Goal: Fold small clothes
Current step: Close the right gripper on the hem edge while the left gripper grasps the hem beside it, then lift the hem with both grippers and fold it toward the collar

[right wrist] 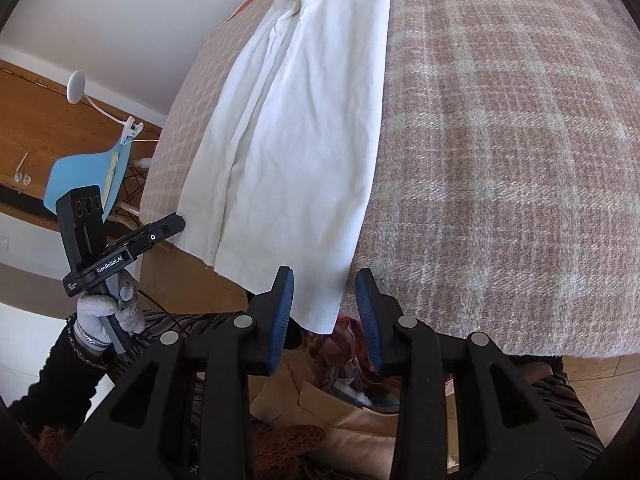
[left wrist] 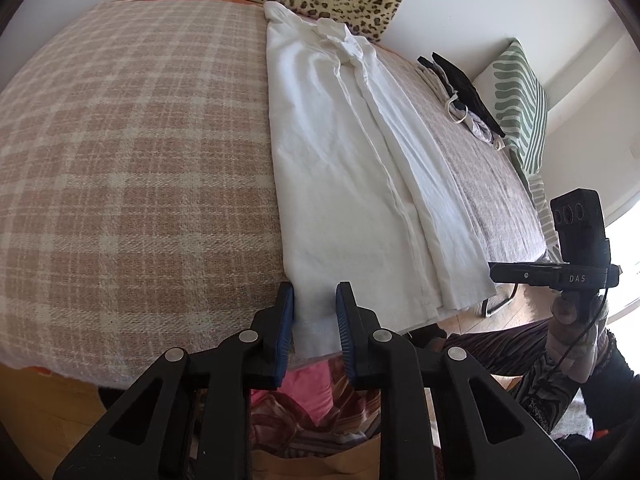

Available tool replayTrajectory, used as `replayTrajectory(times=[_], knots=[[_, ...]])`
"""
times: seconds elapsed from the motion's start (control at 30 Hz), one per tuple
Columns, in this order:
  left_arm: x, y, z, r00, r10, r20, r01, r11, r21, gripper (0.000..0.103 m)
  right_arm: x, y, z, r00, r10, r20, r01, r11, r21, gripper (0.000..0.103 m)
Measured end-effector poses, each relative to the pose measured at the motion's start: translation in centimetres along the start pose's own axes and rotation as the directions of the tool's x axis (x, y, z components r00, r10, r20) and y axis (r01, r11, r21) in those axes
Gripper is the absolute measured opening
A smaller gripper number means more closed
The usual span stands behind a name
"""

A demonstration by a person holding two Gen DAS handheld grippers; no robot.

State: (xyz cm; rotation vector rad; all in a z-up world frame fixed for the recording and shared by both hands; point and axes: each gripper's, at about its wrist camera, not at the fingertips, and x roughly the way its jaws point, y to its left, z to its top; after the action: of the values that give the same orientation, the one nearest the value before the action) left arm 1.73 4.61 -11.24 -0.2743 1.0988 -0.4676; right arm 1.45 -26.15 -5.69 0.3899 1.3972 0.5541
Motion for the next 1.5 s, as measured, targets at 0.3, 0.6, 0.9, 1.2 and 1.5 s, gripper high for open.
replayTrajectory(times=[0.3,0.6,0.9,1.2,1.5], knots=[[-1.1,-0.3,-0.3,0.998,0.022,0.06,-0.026,0.998,0.059,0.004,0.5,0.7,-0.4,0.997,-0.08,0.015,0.081,0.995,-0.05,0.005],[-0.6,1.9,-0.2,0.998,-0.058,0.007,0.058,0.994,-0.092,0.023,0.1,-2.2,-0.3,0.997,0.071,-0.01,-0.07,0.996,0.058,0.017],[-0.2,0.4,-0.3,0.999,-0.053,-0.006,0.053,0.998,-0.016,0.005,0.5,-1.3,-0.5,0.996,0.089,-0.013,-0.088,0.996,0.026,0.02],[-2.1,0.4,1.0,0.99,-0.124,0.068,0.128,0.991,-0.046,0.004,-0.5,-1.1,0.1,0.986,0.157,0.05,-0.16,0.985,0.066,0.006],[-3.3,-0.5,4.2,0.976,-0.157,0.149,0.167,0.985,-0.053,0.004,-2.4,-0.5,3.7,0.971,0.204,0.126,-0.215,0.973,0.082,0.006]])
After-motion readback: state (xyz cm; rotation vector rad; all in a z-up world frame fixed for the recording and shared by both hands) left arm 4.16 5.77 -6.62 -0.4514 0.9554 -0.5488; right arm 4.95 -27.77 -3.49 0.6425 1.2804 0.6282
